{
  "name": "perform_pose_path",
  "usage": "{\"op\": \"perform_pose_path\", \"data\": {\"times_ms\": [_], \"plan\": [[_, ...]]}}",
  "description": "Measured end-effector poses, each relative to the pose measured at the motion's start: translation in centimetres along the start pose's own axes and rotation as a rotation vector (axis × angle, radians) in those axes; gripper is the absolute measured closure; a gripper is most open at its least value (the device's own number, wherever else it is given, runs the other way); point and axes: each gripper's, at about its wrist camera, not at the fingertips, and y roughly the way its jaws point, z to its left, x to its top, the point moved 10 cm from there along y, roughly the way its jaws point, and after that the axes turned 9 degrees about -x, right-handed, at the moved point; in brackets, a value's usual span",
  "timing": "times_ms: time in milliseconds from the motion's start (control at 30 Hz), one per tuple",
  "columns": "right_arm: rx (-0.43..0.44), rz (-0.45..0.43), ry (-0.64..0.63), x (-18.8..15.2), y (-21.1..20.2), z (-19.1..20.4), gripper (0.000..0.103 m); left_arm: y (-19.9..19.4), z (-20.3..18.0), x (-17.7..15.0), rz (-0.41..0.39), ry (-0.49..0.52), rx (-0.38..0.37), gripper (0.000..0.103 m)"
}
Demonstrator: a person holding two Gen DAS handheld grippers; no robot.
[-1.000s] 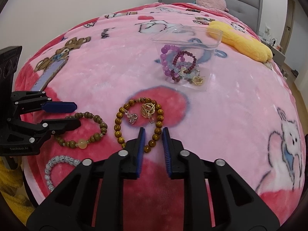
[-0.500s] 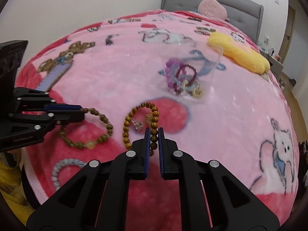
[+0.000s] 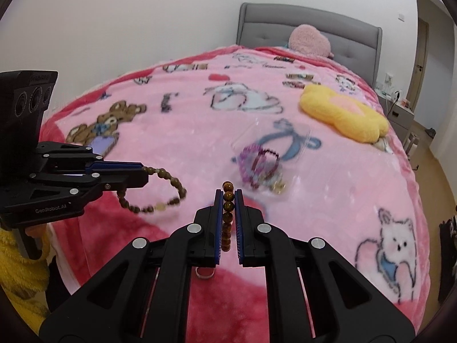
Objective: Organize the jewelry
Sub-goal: 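Lift both bracelets and carry them over the clear box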
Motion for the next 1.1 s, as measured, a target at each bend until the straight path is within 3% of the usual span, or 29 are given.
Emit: {"op": "perform_pose_path", "data": {"times_ms": [267, 533, 633, 867, 1000, 1100], "plan": [[0.011, -0.062, 0.06, 2.8, -0.5, -1.5, 0.095, -0.1, -0.5, 3.6, -0.072, 0.004, -0.025, 0.094], [-0.072, -0.113, 0.076, 6.3, 0.4, -3.7, 0.095, 1.5, 0.2, 7.9, -0.126, -0.037, -0.043, 0.094], [-0.064, -0.107, 0.09, 7.2, 1.4, -4.2, 0.095, 2.5, 0.6, 9.6, -0.142, -0.063, -0.055, 0.094], [-0.11, -0.07, 0.119, 7.5, 4.5, -6.3, 0.095, 6.0, 0.9, 11.2, -0.118, -0.087, -0.074, 0.094], [-0.099, -0.055, 0.125, 6.5, 5.8, -6.9, 0.095, 7.8, 1.0, 10.6, -0.096, -0.087, -0.118, 0.094], [-0.094, -0.035, 0.136, 5.6, 6.9, -7.4, 0.095, 9.3, 1.7, 9.9, -0.067, -0.088, -0.095, 0.094]]}}
